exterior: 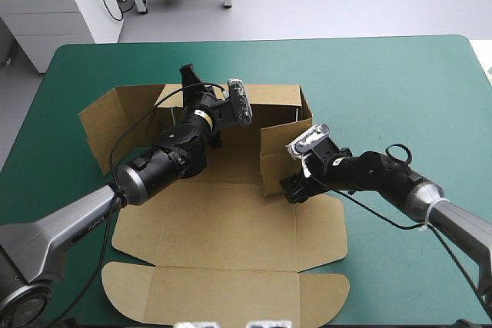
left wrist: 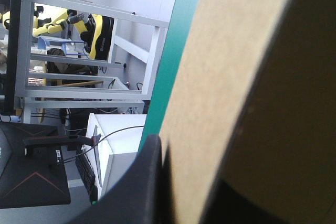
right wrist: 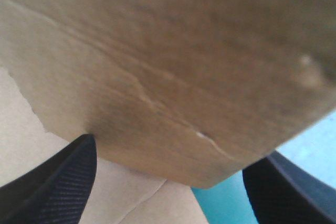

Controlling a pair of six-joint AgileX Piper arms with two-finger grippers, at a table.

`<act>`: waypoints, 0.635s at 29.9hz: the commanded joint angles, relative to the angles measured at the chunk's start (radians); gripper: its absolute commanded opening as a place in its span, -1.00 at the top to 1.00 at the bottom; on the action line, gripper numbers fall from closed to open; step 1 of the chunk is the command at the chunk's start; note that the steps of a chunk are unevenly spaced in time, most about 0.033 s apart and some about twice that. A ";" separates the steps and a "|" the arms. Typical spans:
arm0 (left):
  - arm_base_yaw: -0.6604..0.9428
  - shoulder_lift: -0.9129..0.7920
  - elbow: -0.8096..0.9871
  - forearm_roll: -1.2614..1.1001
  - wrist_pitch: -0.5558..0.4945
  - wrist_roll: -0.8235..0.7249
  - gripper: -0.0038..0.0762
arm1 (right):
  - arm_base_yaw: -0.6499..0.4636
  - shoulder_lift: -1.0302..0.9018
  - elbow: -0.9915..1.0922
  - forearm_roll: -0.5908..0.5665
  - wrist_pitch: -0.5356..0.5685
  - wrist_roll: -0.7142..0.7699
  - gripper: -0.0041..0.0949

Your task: Fold the box

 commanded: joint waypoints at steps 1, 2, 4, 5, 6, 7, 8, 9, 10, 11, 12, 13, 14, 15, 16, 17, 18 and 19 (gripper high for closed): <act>-0.008 -0.036 -0.026 -0.004 -0.048 -0.067 0.86 | 0.009 0.025 -0.032 0.051 -0.056 -0.032 -0.49; -0.008 -0.036 -0.026 -0.004 -0.049 -0.069 0.86 | 0.016 0.033 -0.032 0.076 -0.084 -0.044 -0.49; -0.008 -0.036 -0.026 -0.017 -0.057 -0.069 0.86 | 0.023 0.035 -0.034 0.089 -0.134 -0.048 -0.49; -0.008 -0.036 -0.026 -0.017 -0.058 -0.069 0.86 | 0.024 0.033 -0.041 0.091 -0.160 -0.048 -0.49; -0.008 -0.036 -0.026 -0.019 -0.058 -0.069 0.86 | 0.025 0.031 -0.050 0.091 -0.168 -0.048 -0.49; -0.008 -0.036 -0.026 -0.024 -0.058 -0.069 0.86 | 0.025 0.031 -0.064 0.091 -0.168 -0.048 -0.49; -0.008 -0.036 -0.026 -0.029 -0.058 -0.069 0.86 | 0.025 0.031 -0.079 0.097 -0.163 -0.048 -0.49; -0.008 -0.036 -0.026 -0.044 -0.058 -0.069 0.86 | 0.025 0.031 -0.092 0.096 -0.156 -0.048 -0.49; -0.008 -0.036 -0.026 -0.061 -0.061 -0.059 0.86 | 0.027 0.031 -0.102 0.098 -0.148 -0.048 -0.49; -0.008 -0.036 -0.026 -0.085 -0.061 -0.045 0.86 | 0.027 0.031 -0.116 0.100 -0.134 -0.048 -0.49; -0.008 -0.036 -0.026 -0.107 -0.058 -0.021 0.86 | 0.027 0.031 -0.122 0.100 -0.126 -0.048 -0.49; -0.008 -0.036 -0.026 -0.120 -0.058 0.004 0.86 | 0.027 0.031 -0.129 0.099 -0.121 -0.048 -0.47; -0.008 -0.036 -0.026 -0.148 -0.057 0.029 0.86 | 0.027 0.031 -0.133 0.099 -0.121 -0.048 -0.43; -0.008 -0.036 -0.026 -0.150 -0.057 0.030 0.86 | 0.027 0.031 -0.133 0.094 -0.127 -0.048 -0.37; -0.008 -0.036 -0.026 -0.150 -0.057 0.030 0.86 | 0.027 0.031 -0.133 0.087 -0.132 -0.048 -0.29; -0.008 -0.036 -0.026 -0.150 -0.057 0.030 0.86 | 0.027 0.031 -0.133 0.079 -0.135 -0.046 -0.18; -0.008 -0.036 -0.026 -0.150 -0.057 0.030 0.86 | 0.027 0.031 -0.133 0.076 -0.137 -0.043 -0.07; -0.008 -0.036 -0.026 -0.150 -0.058 0.030 0.86 | 0.027 0.032 -0.133 0.076 -0.137 -0.043 0.08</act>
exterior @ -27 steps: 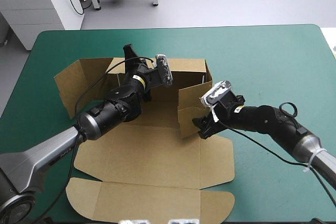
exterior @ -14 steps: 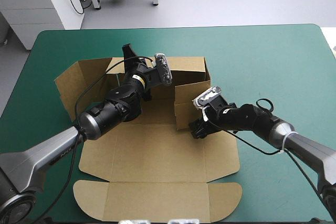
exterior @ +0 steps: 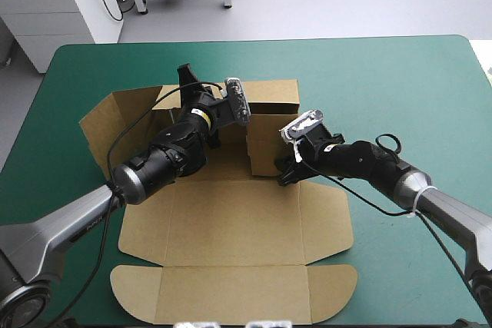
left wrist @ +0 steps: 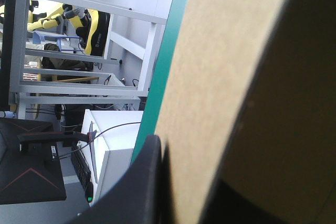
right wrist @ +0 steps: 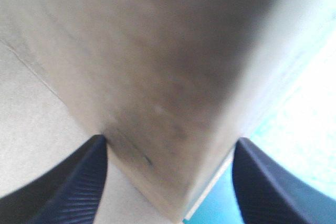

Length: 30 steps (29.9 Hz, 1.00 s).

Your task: Fold the box

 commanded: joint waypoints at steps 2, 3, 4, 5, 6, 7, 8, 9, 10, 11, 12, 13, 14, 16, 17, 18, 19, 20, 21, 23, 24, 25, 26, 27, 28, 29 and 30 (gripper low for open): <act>-0.011 -0.035 -0.021 -0.079 -0.064 -0.024 0.86 | 0.004 -0.034 -0.044 0.019 -0.054 -0.011 0.38; -0.011 -0.035 -0.021 -0.079 -0.064 -0.024 0.86 | 0.004 -0.034 -0.044 0.019 -0.054 -0.011 0.54; -0.011 -0.035 -0.021 -0.079 -0.064 -0.024 0.86 | 0.004 -0.034 -0.044 0.019 -0.054 -0.011 0.69; -0.011 -0.035 -0.021 -0.079 -0.064 -0.024 0.86 | 0.004 -0.034 -0.044 0.016 -0.054 -0.011 0.84; -0.011 -0.035 -0.021 -0.079 -0.064 -0.024 0.86 | 0.004 -0.034 -0.044 0.014 -0.049 -0.011 0.96; -0.011 -0.035 -0.021 -0.079 -0.064 -0.024 0.86 | 0.004 -0.034 -0.044 0.012 -0.045 -0.011 0.94; -0.011 -0.035 -0.021 -0.079 -0.062 -0.024 0.86 | 0.004 -0.034 -0.044 0.012 -0.041 -0.011 0.95; -0.011 -0.035 -0.021 -0.079 -0.062 -0.024 0.86 | 0.004 -0.034 -0.044 0.012 -0.033 -0.015 0.95; -0.011 -0.035 -0.021 -0.079 -0.062 -0.024 0.86 | 0.004 -0.034 -0.044 0.012 -0.022 -0.020 0.95; -0.011 -0.035 -0.021 -0.079 -0.062 -0.024 0.86 | 0.004 -0.034 -0.044 0.012 -0.018 -0.022 0.95; -0.011 -0.035 -0.021 -0.080 -0.062 -0.024 0.86 | 0.004 -0.034 -0.044 0.012 -0.011 -0.022 0.95; -0.011 -0.035 -0.021 -0.082 -0.062 -0.024 0.86 | 0.004 -0.034 -0.044 0.012 -0.006 -0.022 0.95; -0.011 -0.035 -0.021 -0.085 -0.062 -0.024 0.86 | 0.004 -0.034 -0.044 0.012 -0.006 -0.016 0.95; -0.011 -0.035 -0.021 -0.092 -0.062 -0.024 0.86 | 0.004 -0.034 -0.044 0.012 -0.026 0.039 0.95; -0.013 -0.035 -0.021 -0.106 -0.062 -0.024 0.85 | 0.004 -0.034 -0.044 0.012 -0.039 0.074 0.95; -0.013 -0.038 -0.021 -0.128 -0.062 -0.024 0.83 | 0.004 -0.034 -0.044 0.012 -0.050 0.100 0.95; -0.013 -0.042 -0.021 -0.150 -0.065 -0.024 0.78 | 0.004 -0.034 -0.044 0.002 -0.062 0.124 0.95; -0.015 -0.051 -0.021 -0.171 -0.070 -0.018 0.71 | 0.004 -0.036 -0.044 -0.017 -0.070 0.153 0.95; -0.020 -0.056 -0.021 -0.186 -0.075 -0.008 0.62 | 0.004 -0.036 -0.044 -0.037 -0.075 0.177 0.95; -0.034 -0.074 -0.021 -0.205 -0.082 0.015 0.32 | -0.006 -0.038 -0.044 -0.087 -0.075 0.245 0.95; -0.046 -0.086 -0.021 -0.211 -0.090 0.024 0.13 | -0.015 -0.038 -0.044 -0.113 -0.070 0.284 0.95; -0.060 -0.097 -0.021 -0.211 -0.096 0.024 -0.07 | -0.026 -0.039 -0.044 -0.147 -0.066 0.321 0.95; -0.076 -0.109 -0.021 -0.210 -0.102 0.024 -0.26 | -0.036 -0.043 -0.044 -0.166 -0.063 0.347 0.95; -0.090 -0.118 -0.021 -0.210 -0.104 0.024 -0.40 | -0.043 -0.044 -0.044 -0.185 -0.061 0.365 0.95; -0.112 -0.132 -0.021 -0.210 -0.104 0.024 -0.56 | -0.057 -0.046 -0.044 -0.195 -0.054 0.378 0.95; -0.127 -0.139 -0.021 -0.207 -0.104 0.024 -0.62 | -0.066 -0.051 -0.044 -0.195 -0.047 0.378 0.95; -0.143 -0.148 -0.021 -0.205 -0.101 0.024 -0.66 | -0.075 -0.053 -0.044 -0.195 -0.037 0.378 0.95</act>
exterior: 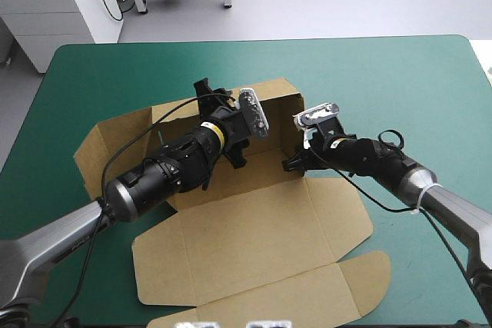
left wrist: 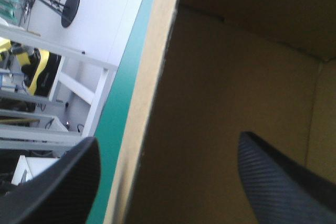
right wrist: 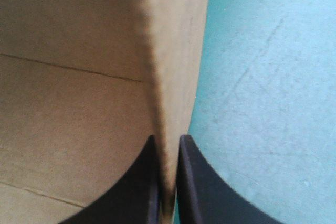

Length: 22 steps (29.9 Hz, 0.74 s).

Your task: Fold the box

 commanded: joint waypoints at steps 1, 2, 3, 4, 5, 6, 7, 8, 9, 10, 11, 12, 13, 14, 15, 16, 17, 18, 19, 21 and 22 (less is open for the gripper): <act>-0.061 -0.084 -0.027 0.019 -0.038 -0.004 -0.66 | -0.041 -0.051 -0.034 -0.007 -0.004 0.039 0.95; -0.078 -0.096 -0.027 0.019 -0.038 -0.004 -0.65 | -0.051 -0.051 -0.034 -0.007 0.005 0.041 0.95; -0.095 -0.104 -0.027 0.019 -0.038 -0.004 -0.65 | -0.062 -0.051 -0.034 -0.007 0.012 0.041 0.95; -0.113 -0.119 -0.027 0.019 -0.038 -0.004 -0.65 | -0.070 -0.051 -0.034 -0.009 0.019 0.043 0.95; -0.130 -0.127 -0.027 0.021 -0.040 -0.004 -0.65 | -0.075 -0.051 -0.034 -0.009 0.020 0.043 0.95; -0.146 -0.140 -0.027 0.026 -0.042 -0.004 -0.65 | -0.081 -0.051 -0.034 -0.009 0.020 0.043 0.95; -0.158 -0.152 -0.027 0.028 -0.042 -0.004 -0.65 | -0.083 -0.051 -0.034 -0.009 0.020 0.043 0.95; -0.172 -0.164 -0.027 0.033 -0.043 -0.004 -0.64 | -0.088 -0.053 -0.034 -0.013 0.020 0.043 0.95; -0.184 -0.177 -0.027 0.041 -0.043 -0.004 -0.61 | -0.090 -0.053 -0.034 -0.018 0.020 0.043 0.95; -0.192 -0.185 -0.027 0.050 -0.043 -0.004 -0.56 | -0.092 -0.053 -0.034 -0.026 0.020 0.043 0.95; -0.198 -0.197 -0.027 0.067 -0.043 -0.004 -0.45 | -0.093 -0.053 -0.034 -0.029 0.020 0.045 0.95; -0.200 -0.207 -0.027 0.081 -0.041 -0.004 -0.27 | -0.093 -0.055 -0.034 -0.035 0.020 0.046 0.95; -0.200 -0.216 -0.027 0.089 -0.041 -0.004 -0.08 | -0.093 -0.055 -0.034 -0.035 0.020 0.046 0.95; -0.200 -0.225 -0.027 0.100 -0.036 -0.004 0.22 | -0.093 -0.059 -0.034 -0.035 0.020 0.046 0.95; -0.200 -0.235 -0.027 0.104 -0.024 -0.011 0.63 | -0.093 -0.061 -0.034 -0.037 0.021 0.046 0.95; -0.198 -0.243 -0.027 0.104 -0.016 -0.013 0.92 | -0.093 -0.067 -0.036 -0.043 0.026 0.046 0.95; -0.198 -0.253 -0.027 0.102 -0.011 -0.013 0.88 | -0.093 -0.071 -0.036 -0.051 0.031 0.048 0.95; -0.198 -0.263 -0.027 0.099 -0.010 -0.025 0.85 | -0.093 -0.076 -0.036 -0.064 0.033 0.053 0.95; -0.198 -0.272 -0.031 0.095 -0.002 -0.034 0.86 | -0.093 -0.083 -0.037 -0.078 0.035 0.055 0.95; -0.181 -0.282 -0.053 0.067 0.021 -0.038 0.86 | -0.099 -0.096 -0.037 -0.110 0.045 0.062 0.95; -0.169 -0.284 -0.073 0.037 0.041 -0.038 0.86 | -0.101 -0.102 -0.037 -0.117 0.056 0.064 0.95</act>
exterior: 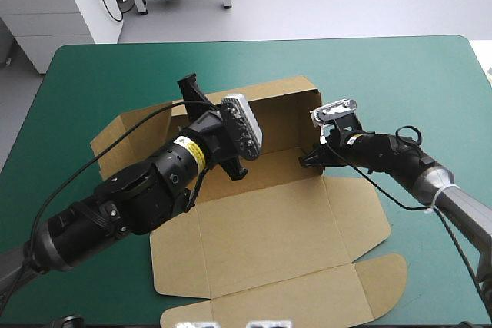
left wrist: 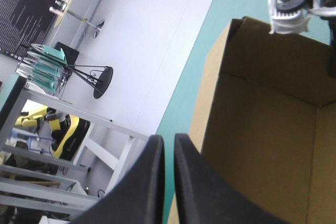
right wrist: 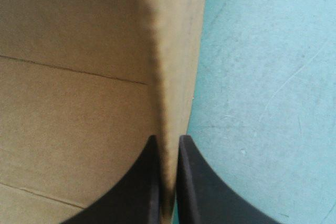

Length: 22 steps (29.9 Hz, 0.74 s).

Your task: Fold the box

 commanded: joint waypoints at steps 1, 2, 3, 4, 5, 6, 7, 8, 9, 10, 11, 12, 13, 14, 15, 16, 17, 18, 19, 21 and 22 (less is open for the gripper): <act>0.042 -0.045 -0.091 -0.056 0.045 -0.011 0.86 | -0.022 -0.075 -0.032 -0.024 -0.009 0.016 0.95; 0.064 -0.045 -0.117 -0.091 0.075 -0.004 0.86 | -0.032 -0.080 -0.032 -0.027 0.009 0.016 0.95; 0.097 -0.045 -0.138 -0.125 0.109 0.011 0.86 | -0.042 -0.090 -0.032 -0.027 0.022 0.019 0.95; 0.136 -0.045 -0.165 -0.184 0.137 0.044 0.86 | -0.054 -0.099 -0.034 -0.028 0.047 0.019 0.95; 0.179 -0.045 -0.182 -0.227 0.161 0.070 0.86 | -0.067 -0.110 -0.033 -0.028 0.063 0.019 0.95; 0.216 -0.045 -0.197 -0.271 0.179 0.098 0.86 | -0.076 -0.119 -0.033 -0.028 0.080 0.019 0.95; 0.276 -0.045 -0.218 -0.339 0.204 0.134 0.86 | -0.091 -0.133 -0.035 -0.028 0.107 0.019 0.95; 0.320 -0.045 -0.231 -0.387 0.222 0.157 0.86 | -0.099 -0.144 -0.035 -0.028 0.127 0.019 0.95; 0.375 -0.045 -0.244 -0.453 0.242 0.192 0.86 | -0.106 -0.156 -0.037 -0.033 0.151 0.019 0.95; 0.433 -0.045 -0.254 -0.525 0.262 0.230 0.86 | -0.115 -0.168 -0.037 -0.035 0.176 0.019 0.95; 0.480 -0.045 -0.259 -0.600 0.279 0.275 0.86 | -0.122 -0.178 -0.037 -0.038 0.199 0.017 0.95; 0.551 -0.045 -0.260 -0.675 0.305 0.318 0.86 | -0.129 -0.193 -0.037 -0.040 0.224 0.017 0.95; 0.598 -0.045 -0.260 -0.749 0.325 0.355 0.86 | -0.133 -0.200 -0.043 -0.042 0.256 0.022 0.95; 0.657 -0.045 -0.260 -0.809 0.354 0.380 0.86 | -0.135 -0.205 -0.050 -0.056 0.284 0.042 0.95; 0.714 -0.045 -0.256 -0.883 0.378 0.410 0.86 | -0.135 -0.209 -0.064 -0.077 0.325 0.067 0.95; 0.769 -0.045 -0.252 -0.947 0.397 0.429 0.86 | -0.135 -0.209 -0.080 -0.105 0.369 0.094 0.95; 0.810 -0.045 -0.247 -0.997 0.404 0.440 0.86 | -0.135 -0.209 -0.094 -0.125 0.405 0.111 0.95; 0.859 -0.045 -0.247 -1.046 0.409 0.442 0.86 | -0.135 -0.209 -0.113 -0.143 0.448 0.129 0.95; 0.904 -0.045 -0.247 -1.089 0.411 0.442 0.87 | -0.135 -0.209 -0.134 -0.158 0.492 0.143 0.95; 0.974 -0.045 -0.247 -1.151 0.411 0.435 0.88 | -0.135 -0.209 -0.174 -0.171 0.570 0.162 0.95; 1.003 -0.045 -0.247 -1.180 0.411 0.433 0.89 | -0.135 -0.207 -0.197 -0.180 0.609 0.169 0.95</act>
